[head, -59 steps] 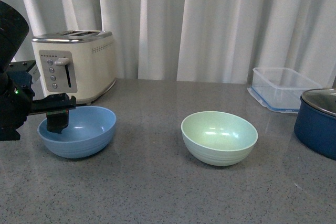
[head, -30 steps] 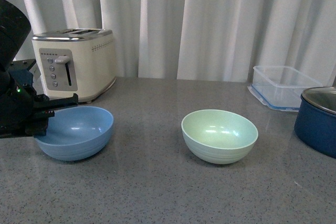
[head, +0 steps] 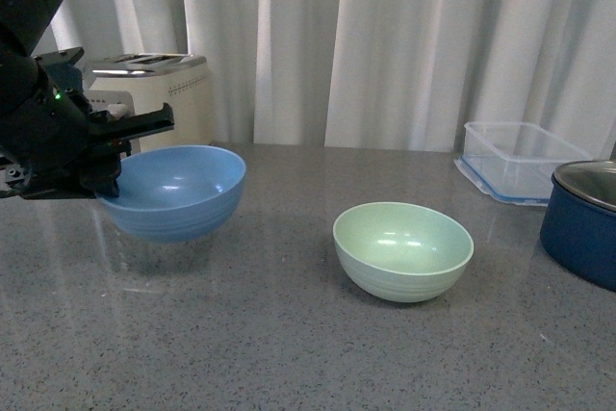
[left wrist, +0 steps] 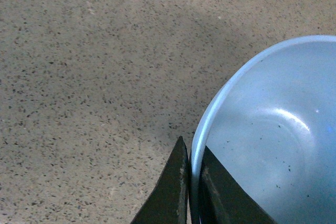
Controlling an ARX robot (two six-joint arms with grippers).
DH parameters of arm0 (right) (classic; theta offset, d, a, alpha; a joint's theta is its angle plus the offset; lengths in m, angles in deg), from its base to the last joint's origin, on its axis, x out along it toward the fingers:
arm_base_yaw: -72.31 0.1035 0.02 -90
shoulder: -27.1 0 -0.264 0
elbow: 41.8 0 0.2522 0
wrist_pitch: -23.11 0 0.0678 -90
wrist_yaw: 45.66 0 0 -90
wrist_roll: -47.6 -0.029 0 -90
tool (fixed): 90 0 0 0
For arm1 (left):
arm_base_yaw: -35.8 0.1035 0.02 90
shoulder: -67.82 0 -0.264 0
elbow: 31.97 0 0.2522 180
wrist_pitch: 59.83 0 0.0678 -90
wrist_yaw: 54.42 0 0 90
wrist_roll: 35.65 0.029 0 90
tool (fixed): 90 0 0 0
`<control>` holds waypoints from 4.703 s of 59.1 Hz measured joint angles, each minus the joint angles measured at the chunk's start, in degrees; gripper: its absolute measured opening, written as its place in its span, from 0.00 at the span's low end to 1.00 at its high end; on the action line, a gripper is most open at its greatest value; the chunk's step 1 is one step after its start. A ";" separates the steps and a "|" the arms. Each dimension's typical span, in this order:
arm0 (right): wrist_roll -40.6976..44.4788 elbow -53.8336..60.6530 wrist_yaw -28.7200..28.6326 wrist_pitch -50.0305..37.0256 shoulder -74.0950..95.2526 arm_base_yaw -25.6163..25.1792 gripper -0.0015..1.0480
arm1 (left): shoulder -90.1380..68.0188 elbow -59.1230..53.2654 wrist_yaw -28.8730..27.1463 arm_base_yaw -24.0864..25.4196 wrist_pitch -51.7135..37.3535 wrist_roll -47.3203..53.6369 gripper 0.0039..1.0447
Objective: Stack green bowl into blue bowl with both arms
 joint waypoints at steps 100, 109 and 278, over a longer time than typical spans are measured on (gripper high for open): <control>0.00 0.00 0.00 0.00 0.00 0.00 0.90 | -8.57 4.48 -0.28 -6.84 -1.31 -1.97 0.45; 0.00 0.00 0.00 0.00 0.00 0.00 0.90 | -2.56 0.02 -3.17 -6.38 -4.52 -0.04 0.67; 0.00 0.00 0.00 0.00 0.00 0.00 0.90 | 92.00 -77.77 5.70 7.28 -29.70 21.44 0.03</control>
